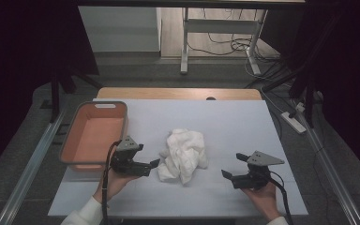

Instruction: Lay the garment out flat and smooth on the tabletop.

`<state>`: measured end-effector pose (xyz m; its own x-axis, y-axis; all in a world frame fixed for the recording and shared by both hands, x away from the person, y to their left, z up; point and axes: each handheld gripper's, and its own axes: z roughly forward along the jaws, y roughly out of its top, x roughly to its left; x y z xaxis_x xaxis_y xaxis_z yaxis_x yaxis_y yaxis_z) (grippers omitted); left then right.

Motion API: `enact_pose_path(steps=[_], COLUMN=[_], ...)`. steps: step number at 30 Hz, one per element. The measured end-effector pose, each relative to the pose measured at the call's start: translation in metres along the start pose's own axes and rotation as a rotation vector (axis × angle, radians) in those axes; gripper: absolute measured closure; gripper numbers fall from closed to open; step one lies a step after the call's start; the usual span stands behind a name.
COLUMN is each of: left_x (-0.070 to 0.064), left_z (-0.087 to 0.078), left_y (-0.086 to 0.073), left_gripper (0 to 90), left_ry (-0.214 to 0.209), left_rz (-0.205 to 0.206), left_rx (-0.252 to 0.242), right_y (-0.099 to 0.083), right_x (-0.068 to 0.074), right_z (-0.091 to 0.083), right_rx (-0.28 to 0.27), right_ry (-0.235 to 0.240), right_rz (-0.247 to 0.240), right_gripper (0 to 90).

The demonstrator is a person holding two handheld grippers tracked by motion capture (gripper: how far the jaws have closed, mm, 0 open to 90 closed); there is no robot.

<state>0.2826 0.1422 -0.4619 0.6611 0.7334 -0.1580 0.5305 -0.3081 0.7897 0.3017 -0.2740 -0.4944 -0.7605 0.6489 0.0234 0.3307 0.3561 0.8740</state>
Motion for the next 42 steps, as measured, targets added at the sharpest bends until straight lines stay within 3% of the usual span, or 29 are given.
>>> enact_pose_path(steps=[5, 11, 15, 21, 28, 33, 42], left_x=[-0.005, -0.004, -0.004, -0.01, -0.01, -0.013, -0.013], left_z=[0.003, 0.002, 0.002, 0.007, 0.011, 0.018, 0.02], left_y=[0.003, 0.0, 0.002, 0.004, 0.006, 0.009, 0.009], left_gripper=[12.9, 13.0, 13.0, 12.9, 13.1, 13.1, 13.1], left_ry=[0.001, 0.012, 0.003, 0.013, 0.008, -0.001, 0.002], left_rz=[0.018, 0.007, -0.006, 0.014, 0.006, 0.018, 0.02], left_rx=[0.004, 0.002, -0.007, 0.009, 0.009, 0.02, 0.026], right_y=[0.0, 0.002, 0.005, 0.008, 0.009, 0.012, 0.021], right_x=[0.006, 0.012, 0.013, 0.015, 0.019, 0.018, 0.02], right_z=[0.004, 0.005, 0.011, 0.022, 0.033, 0.048, 0.08], right_rx=[0.036, 0.027, 0.033, 0.047, 0.074, 0.085, 0.115], right_ry=[0.01, 0.035, 0.044, 0.062, 0.086, 0.105, 0.1], right_rz=[-0.031, -0.045, -0.059, -0.072, -0.09, -0.056, -0.085], right_gripper=[10.4, 12.4, 13.2, 14.1, 18.0, 19.1, 22.0])
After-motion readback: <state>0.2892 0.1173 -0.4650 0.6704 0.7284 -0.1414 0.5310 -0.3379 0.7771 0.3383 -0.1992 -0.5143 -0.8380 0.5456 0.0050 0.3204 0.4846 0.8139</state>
